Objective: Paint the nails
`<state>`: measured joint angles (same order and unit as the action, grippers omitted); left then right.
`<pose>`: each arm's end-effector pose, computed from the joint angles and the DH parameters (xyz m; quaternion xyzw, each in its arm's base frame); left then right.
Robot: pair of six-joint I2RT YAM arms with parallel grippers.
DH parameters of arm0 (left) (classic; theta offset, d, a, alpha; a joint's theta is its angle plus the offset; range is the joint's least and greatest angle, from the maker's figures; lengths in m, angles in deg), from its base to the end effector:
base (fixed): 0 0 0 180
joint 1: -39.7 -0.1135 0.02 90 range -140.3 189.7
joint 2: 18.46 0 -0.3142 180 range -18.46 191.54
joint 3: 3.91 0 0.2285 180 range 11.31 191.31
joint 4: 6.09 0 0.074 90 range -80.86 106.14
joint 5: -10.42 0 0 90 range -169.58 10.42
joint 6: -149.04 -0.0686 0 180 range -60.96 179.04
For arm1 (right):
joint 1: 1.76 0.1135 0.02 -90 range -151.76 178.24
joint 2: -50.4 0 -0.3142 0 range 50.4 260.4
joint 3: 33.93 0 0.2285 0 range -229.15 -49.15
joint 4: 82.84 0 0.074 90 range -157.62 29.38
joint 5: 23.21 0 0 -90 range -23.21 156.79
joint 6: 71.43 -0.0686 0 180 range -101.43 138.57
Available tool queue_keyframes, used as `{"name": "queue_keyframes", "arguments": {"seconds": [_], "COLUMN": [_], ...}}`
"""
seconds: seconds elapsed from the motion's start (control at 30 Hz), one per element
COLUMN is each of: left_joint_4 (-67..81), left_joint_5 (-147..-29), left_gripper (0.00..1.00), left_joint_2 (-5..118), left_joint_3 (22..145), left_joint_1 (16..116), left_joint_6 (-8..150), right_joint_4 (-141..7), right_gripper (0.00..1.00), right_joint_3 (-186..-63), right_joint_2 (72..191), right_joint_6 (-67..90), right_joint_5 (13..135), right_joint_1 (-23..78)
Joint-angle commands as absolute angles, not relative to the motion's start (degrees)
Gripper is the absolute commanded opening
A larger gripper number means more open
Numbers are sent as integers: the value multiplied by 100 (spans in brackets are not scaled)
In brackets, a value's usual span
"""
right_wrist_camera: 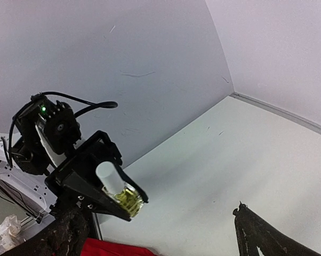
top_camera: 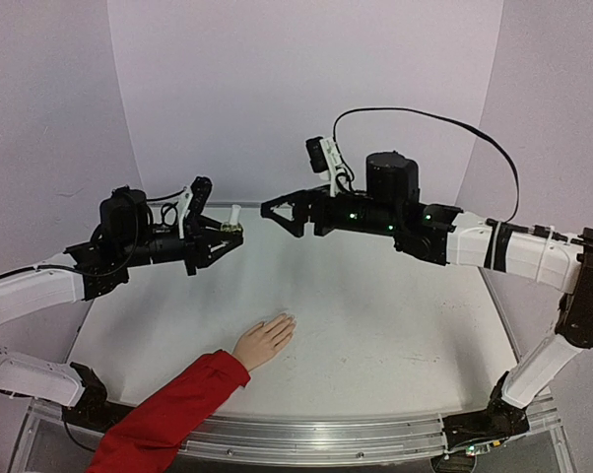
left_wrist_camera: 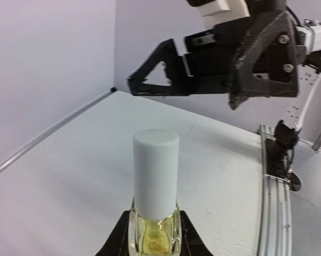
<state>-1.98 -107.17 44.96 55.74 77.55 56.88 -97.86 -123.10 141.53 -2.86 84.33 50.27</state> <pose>0.1708 -0.1729 0.3610 0.3977 0.6345 -0.3666 0.5521 0.2239 0.3205 0.4513 -0.2774 0.5615 0.5388 0.5634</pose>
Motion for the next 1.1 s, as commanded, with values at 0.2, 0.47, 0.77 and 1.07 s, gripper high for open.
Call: {"name": "queue_keyframes", "arguments": {"seconds": [0.2, 0.47, 0.77, 1.07], "left_joint_4": [-759, -827, -827, -827], "left_joint_5": [-13975, -14065, -14187, -14093], "left_gripper": [0, 0, 0, 0], "left_joint_2": [5416, 5498, 5556, 5544], "left_joint_3": [6462, 6456, 6483, 6465], "left_joint_1": [7727, 7765, 7794, 7794], "left_joint_6": [6634, 6727, 6739, 6715], "right_joint_4": [-10709, -11085, -11391, -11804], "right_gripper": [79, 48, 34, 12], "right_joint_3": [-12493, -12864, -13037, -12980], "right_joint_2": [14260, 14790, 15081, 15235], "right_joint_6": [53, -101, -357, -641], "right_joint_5": [11251, 11800, 12019, 12269], "right_joint_1": [4860, 4865, 4864, 4894]}}
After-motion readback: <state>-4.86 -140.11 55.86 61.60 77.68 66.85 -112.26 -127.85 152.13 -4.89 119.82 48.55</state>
